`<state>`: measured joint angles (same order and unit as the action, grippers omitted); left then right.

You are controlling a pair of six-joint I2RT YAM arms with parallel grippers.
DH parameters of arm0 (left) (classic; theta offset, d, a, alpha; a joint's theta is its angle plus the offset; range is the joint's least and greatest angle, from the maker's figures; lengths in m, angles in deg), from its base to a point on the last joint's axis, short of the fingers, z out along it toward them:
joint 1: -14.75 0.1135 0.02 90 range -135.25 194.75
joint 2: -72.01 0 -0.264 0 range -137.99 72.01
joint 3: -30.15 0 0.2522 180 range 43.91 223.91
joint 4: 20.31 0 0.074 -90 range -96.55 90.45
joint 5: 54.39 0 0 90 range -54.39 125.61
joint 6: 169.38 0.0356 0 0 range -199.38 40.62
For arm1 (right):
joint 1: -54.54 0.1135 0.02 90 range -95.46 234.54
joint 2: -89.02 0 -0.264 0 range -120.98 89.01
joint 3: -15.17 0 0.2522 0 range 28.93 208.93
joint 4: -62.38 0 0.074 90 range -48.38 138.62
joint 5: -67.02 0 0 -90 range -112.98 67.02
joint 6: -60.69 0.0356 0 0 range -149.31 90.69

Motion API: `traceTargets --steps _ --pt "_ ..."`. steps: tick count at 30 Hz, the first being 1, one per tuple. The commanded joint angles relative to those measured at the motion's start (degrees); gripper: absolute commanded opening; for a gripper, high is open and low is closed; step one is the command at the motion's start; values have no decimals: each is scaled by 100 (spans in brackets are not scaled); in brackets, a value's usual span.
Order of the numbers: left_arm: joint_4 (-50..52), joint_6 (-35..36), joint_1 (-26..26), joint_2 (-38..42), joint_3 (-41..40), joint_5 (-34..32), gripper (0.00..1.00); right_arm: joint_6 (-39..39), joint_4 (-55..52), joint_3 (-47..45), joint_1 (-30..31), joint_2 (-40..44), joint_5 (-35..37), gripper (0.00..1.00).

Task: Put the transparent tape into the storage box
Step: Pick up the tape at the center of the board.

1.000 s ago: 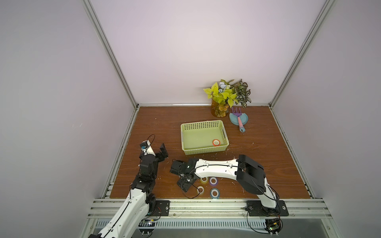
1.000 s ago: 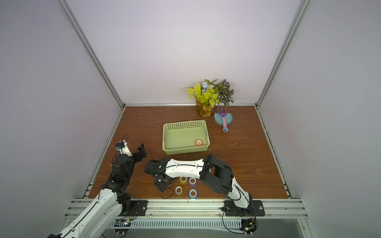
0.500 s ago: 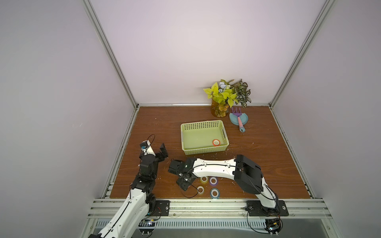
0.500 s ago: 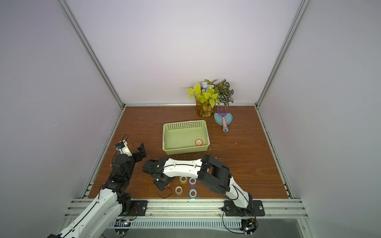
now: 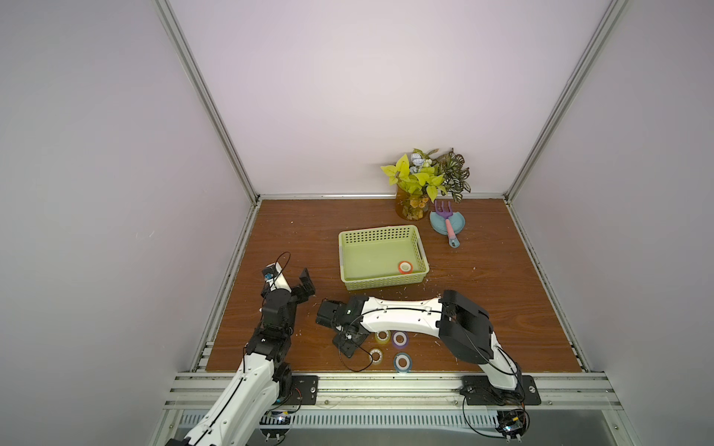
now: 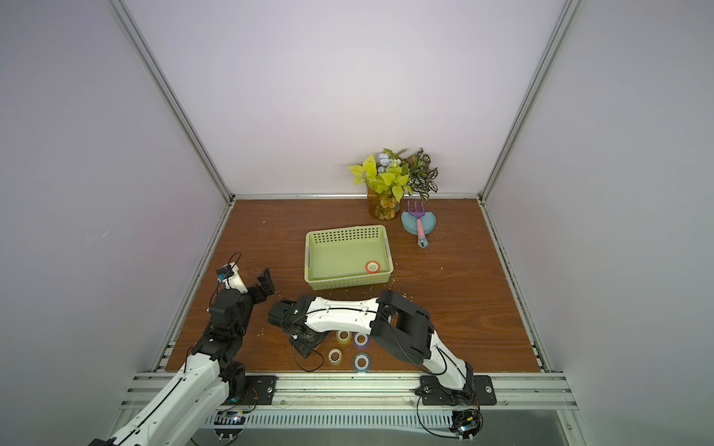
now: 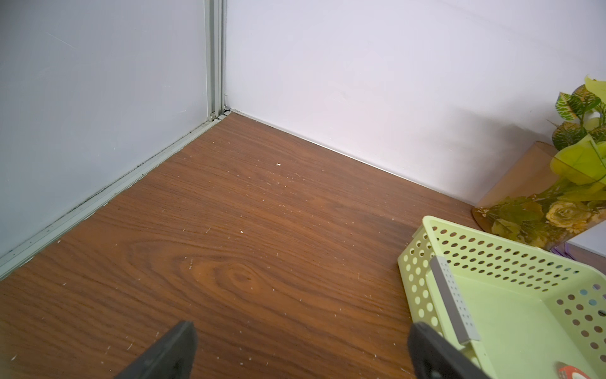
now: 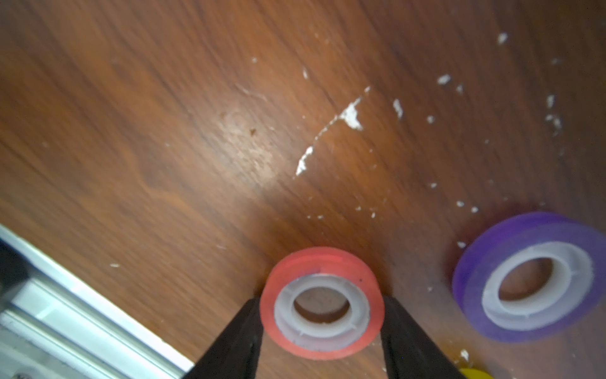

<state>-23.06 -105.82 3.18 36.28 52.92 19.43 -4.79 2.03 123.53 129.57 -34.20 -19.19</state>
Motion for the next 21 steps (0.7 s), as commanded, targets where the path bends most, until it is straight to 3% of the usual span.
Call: traceTargets --steps 1,21 --pt "-22 -36 51 48 -38 -63 99 36 -291 115 -14 -123 25 59" --pt "-37 -35 51 40 -45 -58 99 -118 -673 588 -348 503 137 57"
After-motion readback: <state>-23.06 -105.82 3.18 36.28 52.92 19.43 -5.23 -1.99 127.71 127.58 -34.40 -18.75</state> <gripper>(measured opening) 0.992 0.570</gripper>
